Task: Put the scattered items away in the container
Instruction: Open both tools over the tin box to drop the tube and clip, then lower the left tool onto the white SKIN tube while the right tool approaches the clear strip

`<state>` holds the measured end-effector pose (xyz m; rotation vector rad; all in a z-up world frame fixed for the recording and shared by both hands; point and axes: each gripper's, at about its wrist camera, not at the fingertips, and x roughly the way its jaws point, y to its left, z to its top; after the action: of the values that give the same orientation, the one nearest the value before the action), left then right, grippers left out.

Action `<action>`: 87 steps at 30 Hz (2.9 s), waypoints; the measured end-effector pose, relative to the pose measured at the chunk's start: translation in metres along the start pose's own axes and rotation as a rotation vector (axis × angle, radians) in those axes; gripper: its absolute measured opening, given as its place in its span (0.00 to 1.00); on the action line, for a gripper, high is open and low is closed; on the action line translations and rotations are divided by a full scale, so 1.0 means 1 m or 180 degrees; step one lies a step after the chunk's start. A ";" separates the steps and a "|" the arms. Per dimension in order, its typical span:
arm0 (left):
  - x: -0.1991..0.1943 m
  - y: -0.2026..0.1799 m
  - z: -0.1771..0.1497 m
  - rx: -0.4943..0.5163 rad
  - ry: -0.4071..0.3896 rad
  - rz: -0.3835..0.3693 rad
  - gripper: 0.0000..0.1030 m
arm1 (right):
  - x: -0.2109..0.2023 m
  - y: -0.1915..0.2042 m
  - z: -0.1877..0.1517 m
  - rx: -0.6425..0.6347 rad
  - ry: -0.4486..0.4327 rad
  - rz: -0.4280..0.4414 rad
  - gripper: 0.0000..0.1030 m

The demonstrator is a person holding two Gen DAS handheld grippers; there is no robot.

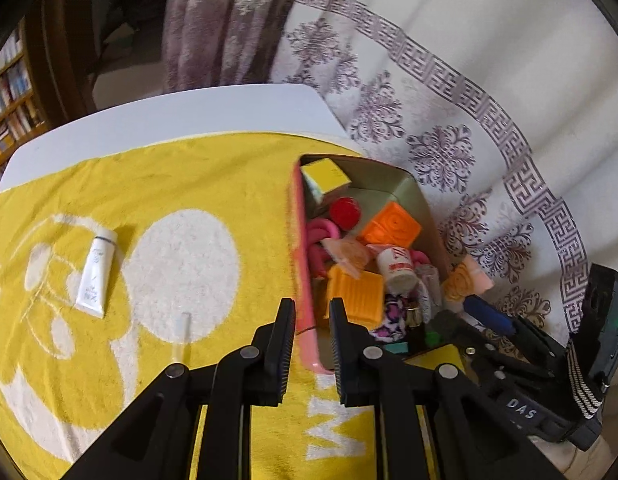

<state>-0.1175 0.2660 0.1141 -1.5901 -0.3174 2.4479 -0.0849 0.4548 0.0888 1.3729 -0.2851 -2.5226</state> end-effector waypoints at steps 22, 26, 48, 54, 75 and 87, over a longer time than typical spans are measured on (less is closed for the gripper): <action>-0.043 0.152 -0.031 -0.0892 -0.0083 0.0379 0.66 | 0.032 0.095 -0.015 -0.0250 0.0213 0.0271 0.65; -0.048 0.177 -0.037 -0.0947 -0.0060 0.0421 0.66 | 0.046 0.124 -0.021 -0.0376 0.0305 0.0341 0.65; -0.016 0.246 -0.030 -0.0664 0.0347 0.0345 0.66 | 0.132 0.191 -0.050 -0.0306 0.0842 0.0068 0.49; -0.006 0.248 -0.022 -0.0559 0.0402 0.0307 0.66 | 0.140 0.192 -0.052 -0.0194 0.0851 -0.0031 0.49; 0.044 0.234 0.016 -0.0244 0.0570 0.0265 0.66 | 0.151 0.192 -0.053 0.0001 0.0879 -0.0152 0.49; 0.080 0.227 0.040 0.0018 0.0612 0.0345 0.66 | 0.154 0.194 -0.053 0.0025 0.0887 -0.0199 0.49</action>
<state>-0.1981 0.0689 -0.0051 -1.8684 -0.1975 2.3435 -0.0961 0.2202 -0.0058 1.7361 -0.1996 -2.3387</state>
